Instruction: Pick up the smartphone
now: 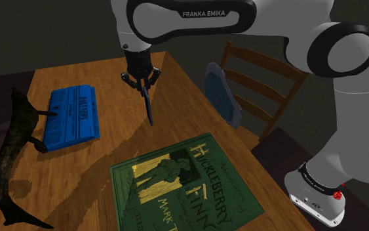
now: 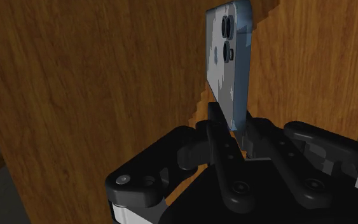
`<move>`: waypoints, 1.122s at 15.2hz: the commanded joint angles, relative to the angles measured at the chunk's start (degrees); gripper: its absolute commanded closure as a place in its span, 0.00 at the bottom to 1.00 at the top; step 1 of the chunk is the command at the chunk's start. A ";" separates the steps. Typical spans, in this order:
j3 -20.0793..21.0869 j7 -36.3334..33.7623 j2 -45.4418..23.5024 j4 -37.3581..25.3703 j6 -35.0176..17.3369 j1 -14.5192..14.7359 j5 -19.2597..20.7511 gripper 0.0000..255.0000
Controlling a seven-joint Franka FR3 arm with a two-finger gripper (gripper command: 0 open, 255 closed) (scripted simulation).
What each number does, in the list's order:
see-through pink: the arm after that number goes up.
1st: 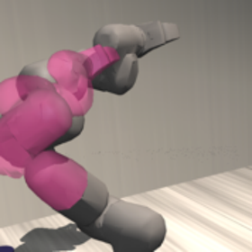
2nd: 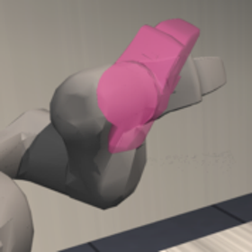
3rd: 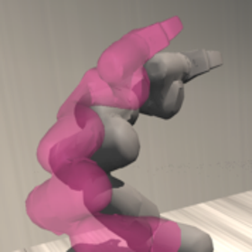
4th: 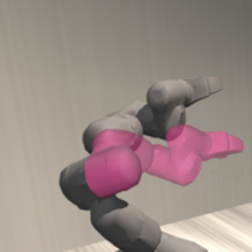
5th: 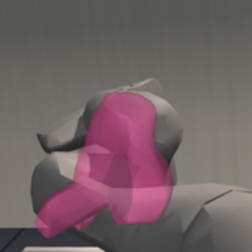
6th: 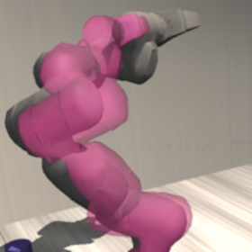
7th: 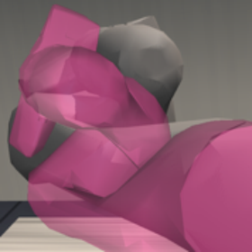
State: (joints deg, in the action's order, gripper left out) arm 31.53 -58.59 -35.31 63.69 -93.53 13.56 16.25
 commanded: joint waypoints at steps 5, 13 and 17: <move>-0.04 0.25 -0.51 -4.08 3.46 0.95 0.14 1.00; -0.76 1.03 -4.07 -17.04 12.36 4.68 1.46 1.00; -1.68 1.83 -7.59 -26.43 17.70 7.78 2.69 1.00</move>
State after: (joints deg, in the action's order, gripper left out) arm 29.99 -56.90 -42.42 38.70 -76.74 20.89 18.78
